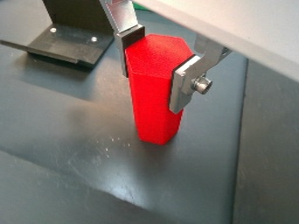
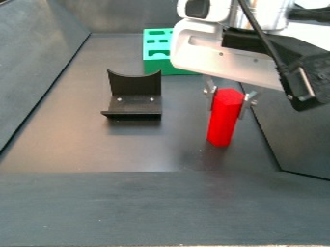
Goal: Pick up the hexagon object. Move up. Move to above the board. Insert the hexagon object.
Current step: Pick up the hexagon object, then move up.
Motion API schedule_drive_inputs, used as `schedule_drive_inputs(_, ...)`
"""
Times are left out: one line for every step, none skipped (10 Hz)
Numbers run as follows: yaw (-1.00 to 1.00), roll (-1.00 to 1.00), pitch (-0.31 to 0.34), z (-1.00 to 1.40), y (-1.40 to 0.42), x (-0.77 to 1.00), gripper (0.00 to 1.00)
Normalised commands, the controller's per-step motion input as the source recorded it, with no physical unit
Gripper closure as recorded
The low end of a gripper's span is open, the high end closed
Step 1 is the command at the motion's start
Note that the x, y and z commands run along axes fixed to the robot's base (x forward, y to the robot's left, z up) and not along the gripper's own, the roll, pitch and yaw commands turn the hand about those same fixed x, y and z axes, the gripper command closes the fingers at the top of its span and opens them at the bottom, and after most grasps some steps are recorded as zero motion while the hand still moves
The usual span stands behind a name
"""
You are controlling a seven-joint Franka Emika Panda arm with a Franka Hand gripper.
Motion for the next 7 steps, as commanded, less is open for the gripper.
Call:
schedule_drive_inputs(0.0,0.0,0.0,0.0,0.0,0.0,1.0)
schedule_drive_inputs(0.0,0.0,0.0,0.0,0.0,0.0,1.0)
schedule_drive_inputs(0.0,0.0,0.0,0.0,0.0,0.0,1.0)
schedule_drive_inputs(0.0,0.0,0.0,0.83,0.0,0.0,1.0)
schedule_drive_inputs(-0.02,0.0,-0.008,0.85,-0.04,0.04,1.0)
schedule_drive_inputs(-0.02,0.0,0.022,0.75,-0.04,0.01,1.0)
schedule_drive_inputs(-0.02,0.02,0.039,0.57,-0.01,0.0,1.0)
